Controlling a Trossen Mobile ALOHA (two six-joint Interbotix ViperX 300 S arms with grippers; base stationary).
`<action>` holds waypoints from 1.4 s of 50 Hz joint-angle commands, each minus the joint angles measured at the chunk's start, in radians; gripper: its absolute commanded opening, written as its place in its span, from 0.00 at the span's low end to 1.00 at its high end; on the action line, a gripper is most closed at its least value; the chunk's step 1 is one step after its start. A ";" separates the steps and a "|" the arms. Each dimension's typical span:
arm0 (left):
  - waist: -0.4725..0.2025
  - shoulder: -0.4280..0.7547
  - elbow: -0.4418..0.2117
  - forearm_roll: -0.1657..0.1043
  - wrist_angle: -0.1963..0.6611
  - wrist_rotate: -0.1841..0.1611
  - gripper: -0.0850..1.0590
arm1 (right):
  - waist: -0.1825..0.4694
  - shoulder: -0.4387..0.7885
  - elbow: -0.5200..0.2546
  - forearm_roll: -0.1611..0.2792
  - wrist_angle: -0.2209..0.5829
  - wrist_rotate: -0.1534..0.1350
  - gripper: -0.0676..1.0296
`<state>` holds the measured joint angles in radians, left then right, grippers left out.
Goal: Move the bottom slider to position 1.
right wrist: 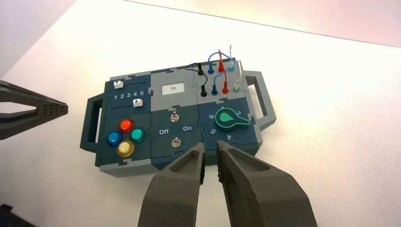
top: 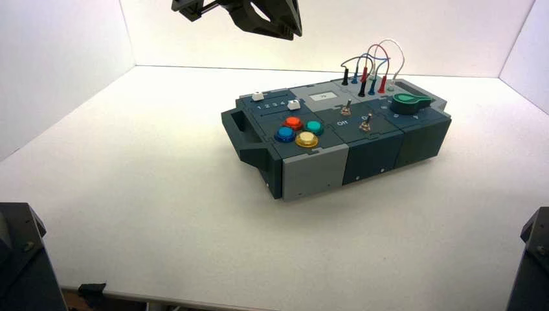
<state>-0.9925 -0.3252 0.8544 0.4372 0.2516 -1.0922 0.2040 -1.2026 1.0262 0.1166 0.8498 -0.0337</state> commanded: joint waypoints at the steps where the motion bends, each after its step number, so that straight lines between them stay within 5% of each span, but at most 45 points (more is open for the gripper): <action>1: -0.003 -0.009 -0.015 0.000 -0.008 -0.006 0.18 | 0.000 0.008 -0.025 0.000 -0.005 0.000 0.20; 18: 0.012 0.012 -0.034 0.002 -0.009 -0.003 0.16 | 0.000 0.006 -0.023 -0.002 -0.003 -0.002 0.20; 24: 0.032 0.089 -0.103 0.002 0.000 -0.002 0.04 | 0.000 0.006 -0.020 0.000 -0.003 0.000 0.20; 43: 0.071 0.347 -0.261 -0.005 0.064 -0.008 0.05 | 0.000 -0.011 -0.032 0.008 -0.003 -0.002 0.20; 70: 0.117 0.522 -0.390 -0.025 0.103 -0.008 0.05 | 0.000 -0.037 -0.026 0.017 -0.003 0.006 0.20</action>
<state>-0.8897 0.1994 0.4985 0.4218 0.3528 -1.0922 0.2040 -1.2471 1.0247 0.1289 0.8514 -0.0307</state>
